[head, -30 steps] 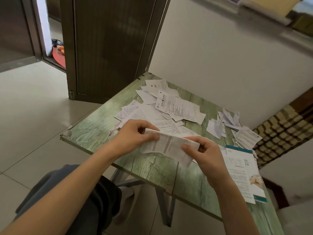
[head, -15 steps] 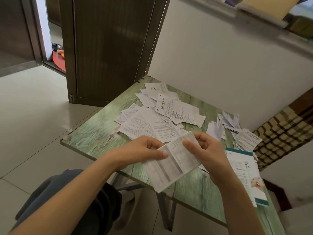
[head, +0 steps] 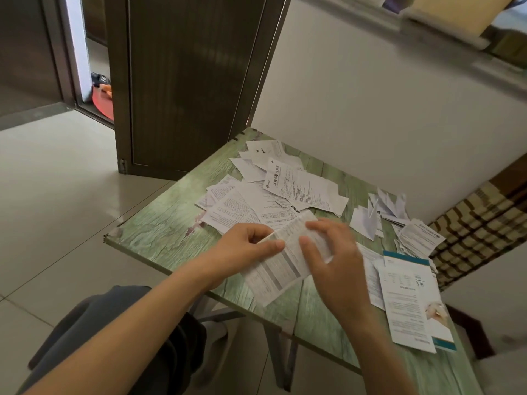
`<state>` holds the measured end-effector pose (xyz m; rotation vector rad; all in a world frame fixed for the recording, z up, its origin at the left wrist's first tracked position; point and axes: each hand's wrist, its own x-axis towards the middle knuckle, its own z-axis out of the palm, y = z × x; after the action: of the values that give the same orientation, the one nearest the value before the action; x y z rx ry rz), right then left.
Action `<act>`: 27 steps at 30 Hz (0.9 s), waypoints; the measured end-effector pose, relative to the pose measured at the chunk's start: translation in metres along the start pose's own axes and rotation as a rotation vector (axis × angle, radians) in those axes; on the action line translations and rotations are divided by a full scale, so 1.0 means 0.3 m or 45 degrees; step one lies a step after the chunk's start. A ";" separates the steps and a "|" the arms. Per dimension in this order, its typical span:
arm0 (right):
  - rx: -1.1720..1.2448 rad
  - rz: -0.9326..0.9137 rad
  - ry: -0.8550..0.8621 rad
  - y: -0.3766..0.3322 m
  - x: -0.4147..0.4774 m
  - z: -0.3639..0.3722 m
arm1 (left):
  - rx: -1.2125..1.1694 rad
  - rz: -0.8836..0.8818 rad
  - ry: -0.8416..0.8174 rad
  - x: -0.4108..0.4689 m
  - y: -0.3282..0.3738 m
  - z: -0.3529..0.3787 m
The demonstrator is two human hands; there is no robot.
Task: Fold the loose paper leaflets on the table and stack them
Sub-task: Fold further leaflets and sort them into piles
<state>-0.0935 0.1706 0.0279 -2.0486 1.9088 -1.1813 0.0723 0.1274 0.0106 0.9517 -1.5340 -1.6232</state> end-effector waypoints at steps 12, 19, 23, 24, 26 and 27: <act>0.387 0.144 -0.358 -0.021 -0.025 0.044 | -0.228 0.087 0.028 0.003 -0.001 0.004; 0.900 0.592 -0.389 0.014 0.003 0.042 | -0.022 0.044 0.394 0.033 -0.022 -0.008; 0.979 0.660 -0.411 0.023 0.008 0.056 | -0.093 0.004 0.313 0.032 -0.026 0.007; 0.982 0.668 -0.417 0.023 0.007 0.062 | -0.088 0.016 0.343 0.034 -0.027 0.008; 0.990 0.677 -0.405 0.025 0.006 0.076 | -0.085 0.023 0.391 0.038 -0.031 0.006; 1.002 0.688 -0.384 0.027 0.006 0.081 | -0.082 0.020 0.407 0.039 -0.031 0.004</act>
<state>-0.0860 0.1571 0.0073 -1.1289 1.3863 -1.1337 0.0655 0.1182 0.0009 1.1009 -1.2616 -1.4206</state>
